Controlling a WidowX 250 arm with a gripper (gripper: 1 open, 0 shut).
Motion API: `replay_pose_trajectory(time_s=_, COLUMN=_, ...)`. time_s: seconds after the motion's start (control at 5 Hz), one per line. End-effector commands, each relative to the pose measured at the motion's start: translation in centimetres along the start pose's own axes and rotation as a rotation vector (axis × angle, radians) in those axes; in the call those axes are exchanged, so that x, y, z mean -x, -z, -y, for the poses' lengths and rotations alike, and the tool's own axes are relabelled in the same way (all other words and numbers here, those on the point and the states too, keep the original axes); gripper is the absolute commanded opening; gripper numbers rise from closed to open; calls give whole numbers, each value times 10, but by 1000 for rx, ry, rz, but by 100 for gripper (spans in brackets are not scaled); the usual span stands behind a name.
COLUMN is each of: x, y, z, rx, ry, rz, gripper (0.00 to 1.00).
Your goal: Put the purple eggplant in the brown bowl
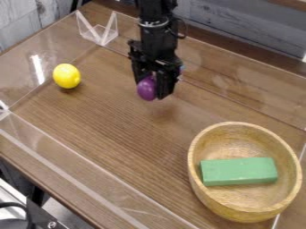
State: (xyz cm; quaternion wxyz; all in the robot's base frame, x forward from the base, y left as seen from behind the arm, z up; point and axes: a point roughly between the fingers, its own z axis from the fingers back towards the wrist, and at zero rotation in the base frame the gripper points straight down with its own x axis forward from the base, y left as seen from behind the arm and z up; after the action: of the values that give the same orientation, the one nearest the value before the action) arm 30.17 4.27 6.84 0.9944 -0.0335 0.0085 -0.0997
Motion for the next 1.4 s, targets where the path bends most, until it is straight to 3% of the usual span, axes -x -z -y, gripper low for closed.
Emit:
replay_pose_trajectory(time_s=0.0, x=5, y=-23, z=22, rx=-8, ry=2, rz=59, gripper=0)
replay_pose_trajectory(time_s=0.8, x=28, y=-7, z=132, rx=50, ry=73, rz=44, gripper=0)
replay_pose_trajectory(time_s=1.0, x=29, y=-4, z=149, rx=54, ry=87, rz=44, gripper=0)
replay_pose_trajectory(time_s=1.2, x=29, y=-2, z=151, rx=56, ry=85, rz=42, gripper=0)
